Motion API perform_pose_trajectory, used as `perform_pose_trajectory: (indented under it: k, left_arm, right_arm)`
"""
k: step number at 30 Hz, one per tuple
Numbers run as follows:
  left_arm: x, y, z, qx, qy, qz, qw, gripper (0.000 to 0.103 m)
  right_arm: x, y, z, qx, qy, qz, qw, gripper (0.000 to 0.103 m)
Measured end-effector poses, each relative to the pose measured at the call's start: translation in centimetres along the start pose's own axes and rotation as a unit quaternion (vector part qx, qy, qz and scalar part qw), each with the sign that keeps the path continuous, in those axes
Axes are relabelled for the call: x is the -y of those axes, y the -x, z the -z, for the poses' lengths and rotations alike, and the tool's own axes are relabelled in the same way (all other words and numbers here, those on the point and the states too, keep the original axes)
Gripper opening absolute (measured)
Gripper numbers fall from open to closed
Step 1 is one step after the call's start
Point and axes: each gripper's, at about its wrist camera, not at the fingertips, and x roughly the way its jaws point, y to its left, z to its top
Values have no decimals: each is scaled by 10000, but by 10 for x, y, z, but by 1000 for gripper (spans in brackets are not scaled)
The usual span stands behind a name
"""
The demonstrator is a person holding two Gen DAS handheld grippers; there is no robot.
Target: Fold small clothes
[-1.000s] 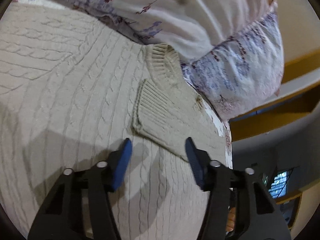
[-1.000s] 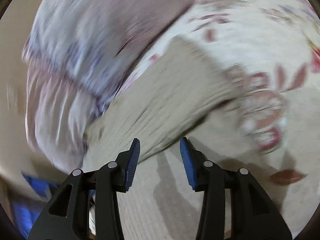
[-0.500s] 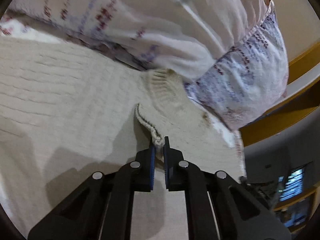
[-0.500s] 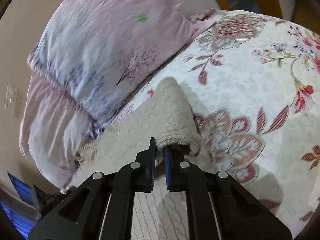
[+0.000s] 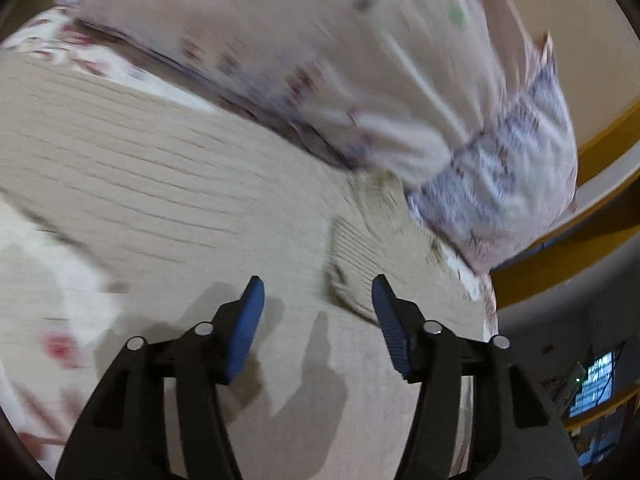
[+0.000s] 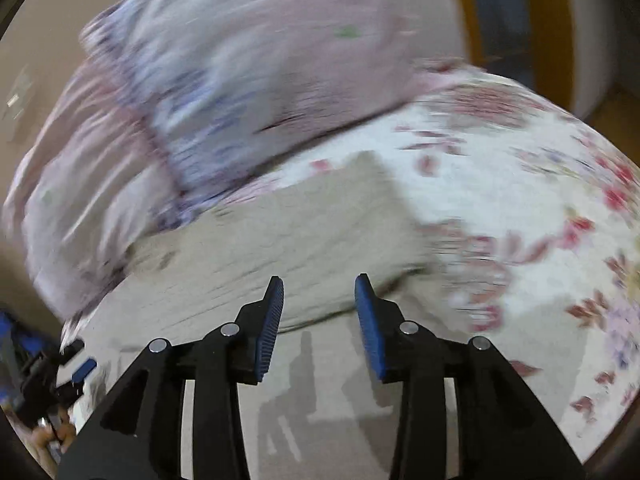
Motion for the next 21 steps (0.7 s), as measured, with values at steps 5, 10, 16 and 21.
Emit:
perform_pose_trajectory:
  k: [5,10,16,21]
  left_arm:
    - [-68,65,-9,628,635,-469,9949,55]
    - [-137,105,-19,1128,1603,-893,9765,55]
    - [-183,115,-40,1495,2457,-710,9551,48]
    - [-203,115,-61,1591,2811,-558,9447,43]
  right_arm:
    - [-46,-39,9,-557,658,-332,9957,40]
    - [-62,-67,21,-980,752,-398,9915,46]
    - [-57,-56,20,-1073,464,-533,9917,56]
    - [-57,-56,22,-1128,476,-492,9913,57]
